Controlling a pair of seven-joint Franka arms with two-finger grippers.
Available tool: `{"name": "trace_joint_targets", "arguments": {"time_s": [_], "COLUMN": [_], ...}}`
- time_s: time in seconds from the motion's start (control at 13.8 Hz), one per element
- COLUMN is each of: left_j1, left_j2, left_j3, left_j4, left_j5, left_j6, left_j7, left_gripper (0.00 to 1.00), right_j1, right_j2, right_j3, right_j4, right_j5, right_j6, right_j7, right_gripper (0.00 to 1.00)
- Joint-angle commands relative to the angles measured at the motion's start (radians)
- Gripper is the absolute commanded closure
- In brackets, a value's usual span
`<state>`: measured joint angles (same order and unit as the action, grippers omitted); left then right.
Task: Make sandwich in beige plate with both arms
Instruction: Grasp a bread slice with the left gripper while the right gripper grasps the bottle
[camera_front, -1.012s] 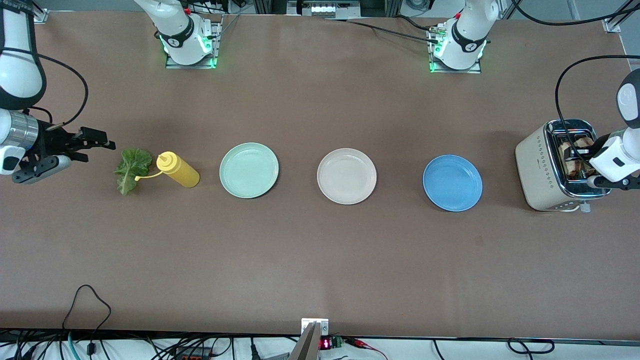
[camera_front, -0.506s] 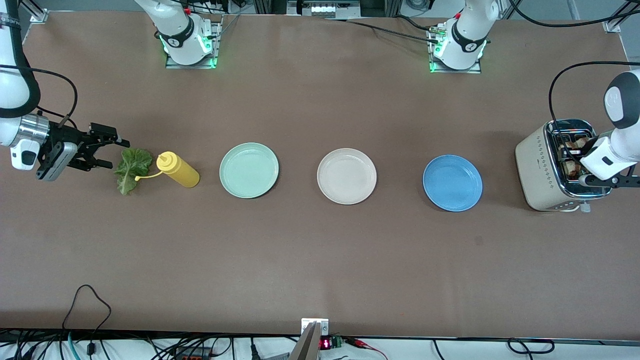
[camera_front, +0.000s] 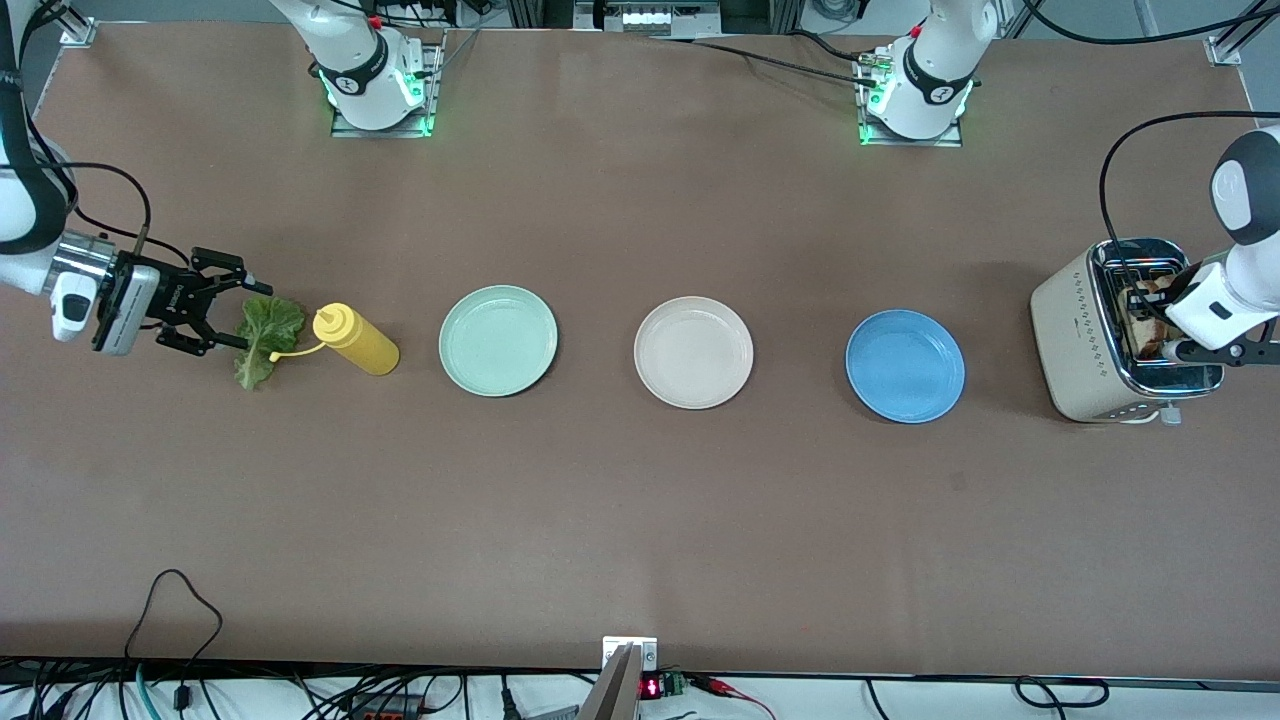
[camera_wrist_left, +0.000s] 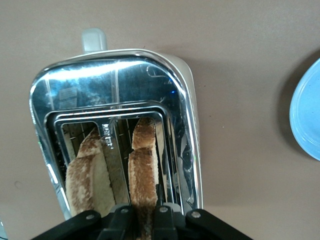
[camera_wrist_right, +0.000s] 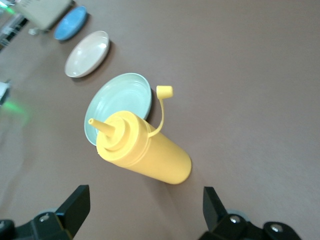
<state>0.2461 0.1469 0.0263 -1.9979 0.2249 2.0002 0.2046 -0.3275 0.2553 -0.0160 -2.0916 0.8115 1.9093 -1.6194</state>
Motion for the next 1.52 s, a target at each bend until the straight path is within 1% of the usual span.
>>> {"name": "trace_joint_targets", "arguments": {"time_s": [0.0,0.07,0.22,0.29,0.43,0.58,0.72,0.79,0.87,0.94,1.01,1.16,1.23,1.3,1.45], "left_j1": [0.001,-0.001,0.001,0.001,0.005,-0.002,-0.002,-0.002,-0.004,-0.004,-0.005,-0.007,-0.007,-0.011,-0.028], "left_j2": [-0.065,-0.073,-0.098,-0.111,-0.125,-0.124,-0.124,-0.115,-0.099,-0.086,-0.073,-0.027,-0.003,0.008,0.019], "left_j3": [-0.011,-0.012,-0.045,-0.048,-0.094,-0.104,-0.164,-0.218,-0.247,-0.278,-0.304,-0.325,-0.333,-0.341,-0.35], "left_j4": [-0.004,0.013,0.065,0.089,0.172,0.267,0.309,0.336,0.356,0.366,0.366,0.366,0.364,0.36,0.346], "left_j5": [0.022,0.022,0.022,0.022,0.02,0.008,-0.013,-0.028,-0.045,-0.065,-0.123,-0.231,-0.322,-0.402,-0.539], "left_j6": [-0.049,-0.075,-0.162,-0.202,-0.297,-0.395,-0.483,-0.554,-0.596,-0.61,-0.629,-0.632,-0.618,-0.607,-0.594], "left_j7": [0.013,0.016,0.019,0.025,0.055,0.088,0.154,0.144,0.107,0.09,0.081,0.044,0.032,0.012,-0.054], "left_gripper": [0.99,0.99,0.99,0.99,0.99,0.99,0.99,0.99,0.99,0.99,0.99,0.99,0.99,0.99,0.99], "right_j1": [-0.025,-0.031,-0.048,-0.054,-0.073,-0.074,-0.076,-0.077,-0.08,-0.082,-0.087,-0.088,-0.088,-0.087,-0.087], "right_j2": [0.051,0.073,0.146,0.178,0.246,0.313,0.369,0.387,0.4,0.404,0.412,0.449,0.47,0.49,0.524], "right_j3": [0.01,0.01,0.011,0.01,0.01,0.01,0.01,0.01,0.01,0.01,0.01,0.011,0.011,0.011,0.013], "right_j4": [0.021,0.028,0.07,0.091,0.139,0.175,0.206,0.212,0.214,0.214,0.216,0.24,0.245,0.245,0.245], "right_j5": [0.067,0.089,0.106,0.142,0.179,0.216,0.253,0.265,0.279,0.287,0.294,0.308,0.334,0.35,0.379], "right_j6": [-0.053,-0.088,-0.168,-0.19,-0.236,-0.265,-0.294,-0.302,-0.308,-0.308,-0.306,-0.308,-0.309,-0.32,-0.358], "right_j7": [-0.123,-0.149,-0.221,-0.27,-0.387,-0.466,-0.56,-0.595,-0.635,-0.675,-0.719,-0.857,-0.943,-0.992,-1.03], "right_gripper": [0.0,0.0,0.0,0.0,0.0,0.0,0.0,0.0,0.0,0.0,0.0,0.0,0.0,0.0,0.0]}}
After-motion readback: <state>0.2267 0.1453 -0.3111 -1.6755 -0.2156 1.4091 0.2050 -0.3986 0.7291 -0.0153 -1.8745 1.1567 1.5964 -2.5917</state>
